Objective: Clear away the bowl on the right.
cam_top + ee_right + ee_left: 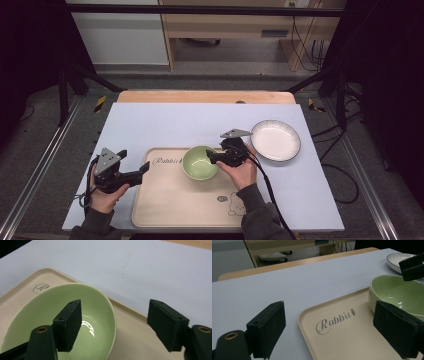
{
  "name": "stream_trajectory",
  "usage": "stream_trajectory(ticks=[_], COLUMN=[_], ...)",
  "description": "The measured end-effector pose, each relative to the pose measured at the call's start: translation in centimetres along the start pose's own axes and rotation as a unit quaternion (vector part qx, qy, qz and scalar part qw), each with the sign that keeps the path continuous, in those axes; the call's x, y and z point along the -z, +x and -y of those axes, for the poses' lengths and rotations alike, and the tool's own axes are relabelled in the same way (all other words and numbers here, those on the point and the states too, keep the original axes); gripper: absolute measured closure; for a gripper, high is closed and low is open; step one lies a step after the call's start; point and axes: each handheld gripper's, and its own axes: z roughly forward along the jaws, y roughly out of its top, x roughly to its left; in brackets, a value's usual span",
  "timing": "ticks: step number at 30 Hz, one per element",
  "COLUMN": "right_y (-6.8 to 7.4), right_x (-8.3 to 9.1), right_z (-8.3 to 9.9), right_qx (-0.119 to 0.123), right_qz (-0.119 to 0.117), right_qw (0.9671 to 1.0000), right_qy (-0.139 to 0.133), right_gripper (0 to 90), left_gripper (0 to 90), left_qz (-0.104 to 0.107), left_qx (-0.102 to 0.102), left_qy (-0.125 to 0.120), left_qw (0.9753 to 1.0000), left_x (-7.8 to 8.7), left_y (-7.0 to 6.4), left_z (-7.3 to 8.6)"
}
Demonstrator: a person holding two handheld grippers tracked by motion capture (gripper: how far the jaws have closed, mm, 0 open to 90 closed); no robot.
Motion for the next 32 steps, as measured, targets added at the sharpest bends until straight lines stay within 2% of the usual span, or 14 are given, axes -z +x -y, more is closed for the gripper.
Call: stream_trajectory(ticks=[7, 11, 24, 32], right_y=[0.4, 0.4, -1.0, -2.3], right_x=[2.0, 3.3, 6.0, 6.5], right_z=[-0.1, 0.5, 3.1, 5.1], right_qx=[0.014, 0.012, 0.019, 0.020], right_qz=[-0.005, -0.005, 0.011, 0.023], right_qw=[0.9995, 0.9968, 0.9951, 0.9964], right_qy=[-0.026, -0.079, -0.096, -0.079], right_gripper=[18.9, 18.7, 15.4, 14.6], left_gripper=[10.4, 10.2, 9.7, 9.7], left_qz=[0.000, -0.002, -0.002, -0.009], left_qx=[0.001, 0.001, 0.000, 0.001], left_qy=[0.000, 0.001, 0.012, 0.026], left_qw=[1.0000, 1.0000, 0.9999, 0.9996], left_x=[0.0, 0.0, -0.5, -1.0], left_y=[0.1, 0.1, 0.1, 0.4], left_z=[0.0, 0.1, 0.4, 0.9])
